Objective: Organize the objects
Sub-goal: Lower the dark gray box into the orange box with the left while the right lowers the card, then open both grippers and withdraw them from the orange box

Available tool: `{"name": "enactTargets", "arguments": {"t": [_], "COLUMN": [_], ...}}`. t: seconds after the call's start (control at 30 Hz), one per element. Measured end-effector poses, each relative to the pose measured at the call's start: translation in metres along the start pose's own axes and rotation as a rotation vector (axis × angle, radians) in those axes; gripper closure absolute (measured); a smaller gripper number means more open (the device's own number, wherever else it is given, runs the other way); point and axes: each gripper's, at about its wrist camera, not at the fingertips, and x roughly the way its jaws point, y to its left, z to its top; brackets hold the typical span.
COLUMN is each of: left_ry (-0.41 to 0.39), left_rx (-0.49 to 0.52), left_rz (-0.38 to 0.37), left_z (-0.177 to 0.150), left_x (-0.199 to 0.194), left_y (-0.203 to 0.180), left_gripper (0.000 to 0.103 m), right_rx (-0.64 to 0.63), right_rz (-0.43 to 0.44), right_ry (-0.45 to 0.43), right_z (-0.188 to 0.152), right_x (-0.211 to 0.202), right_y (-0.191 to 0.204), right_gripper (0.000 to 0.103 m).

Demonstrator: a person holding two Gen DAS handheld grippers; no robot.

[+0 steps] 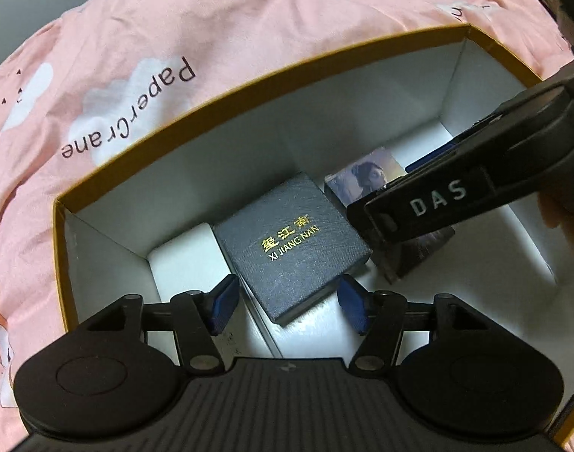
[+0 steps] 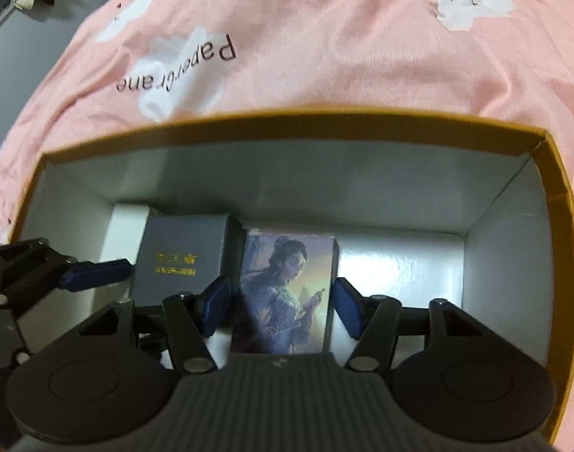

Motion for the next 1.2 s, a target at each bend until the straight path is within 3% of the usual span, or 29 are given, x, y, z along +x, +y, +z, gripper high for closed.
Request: {"name": "enactTargets", "arguments": {"t": [0.23,0.37,0.43,0.63,0.73,1.0,1.2], "left_ry": [-0.005,-0.013,-0.026,-0.093,-0.102,-0.109,-0.144], "left_rx": [-0.022,-0.035,-0.040,-0.109,-0.129,-0.151,-0.182], "left_rz": [0.003,0.005,-0.004,-0.052,-0.056,-0.064,-0.070], "left_z": [-0.004,-0.008,-0.011,-0.018,-0.019,-0.018,-0.020], "left_x": [-0.002,-0.005,-0.010,-0.030,-0.032,-0.029,-0.035], "left_y": [0.007,0.009,0.010,0.018,0.025,0.023,0.023], "left_gripper": [0.036,0.038,0.045,0.045,0.045,0.045,0.045], "right_rx": [-0.054,-0.199,-0.291,-0.513,-0.580,-0.665,-0.648], "right_rz": [0.004,0.003,-0.007,-0.077,-0.102,-0.093,-0.112], "right_ry": [0.016,0.083,0.113,0.154,0.153,0.105,0.092], "right_z": [-0.004,-0.015,-0.020,-0.032,-0.035,-0.034,-0.033], "right_x": [-0.011,-0.017,-0.018,-0.009,-0.002,0.002,0.004], "right_y": [0.000,0.008,0.013,0.026,0.033,0.043,0.041], "right_gripper": [0.041,0.041,0.041,0.041,0.052,0.059,0.061]}}
